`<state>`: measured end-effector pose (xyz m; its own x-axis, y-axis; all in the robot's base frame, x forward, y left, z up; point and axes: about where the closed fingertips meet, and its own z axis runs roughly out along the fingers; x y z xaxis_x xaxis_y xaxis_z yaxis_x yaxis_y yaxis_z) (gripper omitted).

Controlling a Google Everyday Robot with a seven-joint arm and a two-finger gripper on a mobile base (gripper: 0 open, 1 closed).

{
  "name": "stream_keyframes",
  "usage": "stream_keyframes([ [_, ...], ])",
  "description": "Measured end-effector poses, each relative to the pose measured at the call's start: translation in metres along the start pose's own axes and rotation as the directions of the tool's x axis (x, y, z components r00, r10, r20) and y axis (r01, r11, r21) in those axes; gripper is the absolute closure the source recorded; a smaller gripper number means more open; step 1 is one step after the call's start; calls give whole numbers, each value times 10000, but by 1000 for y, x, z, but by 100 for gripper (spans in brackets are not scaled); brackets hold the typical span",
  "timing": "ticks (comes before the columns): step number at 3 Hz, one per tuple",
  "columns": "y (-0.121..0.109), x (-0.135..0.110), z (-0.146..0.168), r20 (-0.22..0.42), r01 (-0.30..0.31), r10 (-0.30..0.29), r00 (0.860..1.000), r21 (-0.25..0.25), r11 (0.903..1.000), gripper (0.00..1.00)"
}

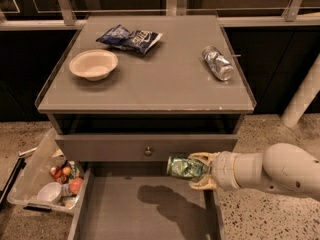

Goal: Pick green can from middle drawer and place on counter

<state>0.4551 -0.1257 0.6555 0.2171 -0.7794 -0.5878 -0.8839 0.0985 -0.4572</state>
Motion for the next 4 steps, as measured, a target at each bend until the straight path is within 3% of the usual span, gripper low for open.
stream_keyframes([
  [1,-18,-18,-22,-134,616,-612,9980,352,9975,100],
  [2,-52,-55,-54,-241,1638,-1626,9864,606,9846,100],
  [3,-89,-94,-84,-239,2471,-2460,9690,701,9664,100],
  [4,-122,-134,-109,232,3080,-3108,9502,817,9479,100],
])
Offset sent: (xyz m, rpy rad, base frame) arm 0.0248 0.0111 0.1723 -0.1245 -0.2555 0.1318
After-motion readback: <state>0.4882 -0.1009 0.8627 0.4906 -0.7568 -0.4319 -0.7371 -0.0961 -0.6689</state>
